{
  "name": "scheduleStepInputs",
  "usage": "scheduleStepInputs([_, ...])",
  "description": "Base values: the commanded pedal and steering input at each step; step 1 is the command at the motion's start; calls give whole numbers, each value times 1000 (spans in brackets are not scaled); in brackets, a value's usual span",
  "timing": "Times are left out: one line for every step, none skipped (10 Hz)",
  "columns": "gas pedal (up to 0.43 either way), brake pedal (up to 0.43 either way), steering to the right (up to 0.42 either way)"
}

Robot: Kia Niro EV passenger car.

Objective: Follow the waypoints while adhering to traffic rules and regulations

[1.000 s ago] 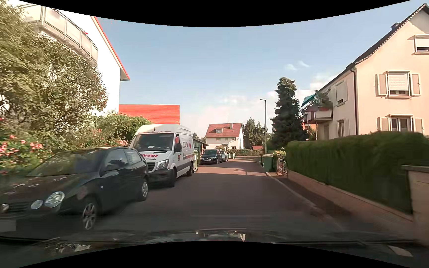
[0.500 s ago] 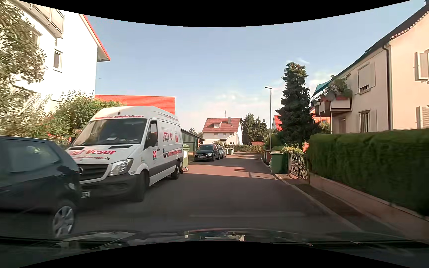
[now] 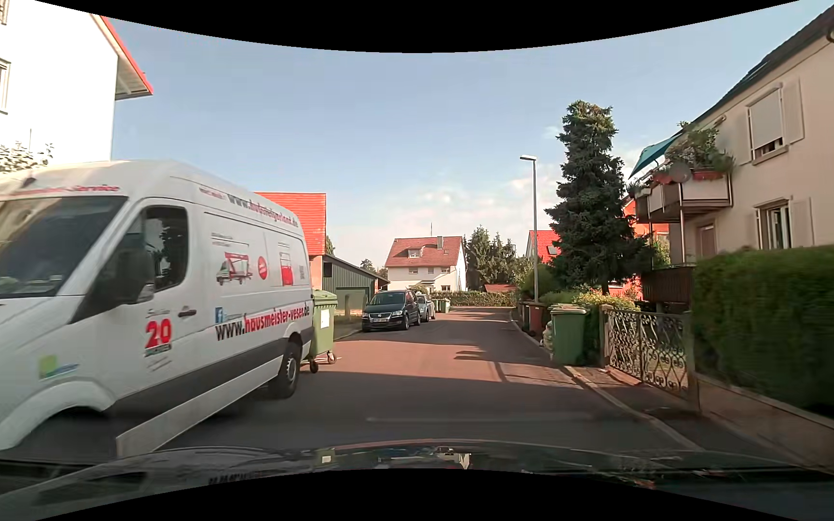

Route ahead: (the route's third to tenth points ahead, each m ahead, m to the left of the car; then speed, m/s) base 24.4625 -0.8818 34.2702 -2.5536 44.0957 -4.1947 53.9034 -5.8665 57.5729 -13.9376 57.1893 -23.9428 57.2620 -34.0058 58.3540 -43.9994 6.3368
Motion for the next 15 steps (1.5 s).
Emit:
scheduleStepInputs([67, 0, 31])
scheduleStepInputs([67, 0, 34])
scheduleStepInputs([67, 0, 35])
scheduleStepInputs([67, 0, 34])
scheduleStepInputs([67, 0, 34])
scheduleStepInputs([67, 0, 36])
scheduleStepInputs([67, 0, 39])
scheduleStepInputs([67, 0, 39])
scheduleStepInputs([67, 0, 39])
scheduleStepInputs([67, 0, 39])
scheduleStepInputs([67, 0, 40])
scheduleStepInputs([67, 0, 40])
scheduleStepInputs([67, 0, 41])
scheduleStepInputs([67, 0, 42])
scheduleStepInputs([67, 0, 42])
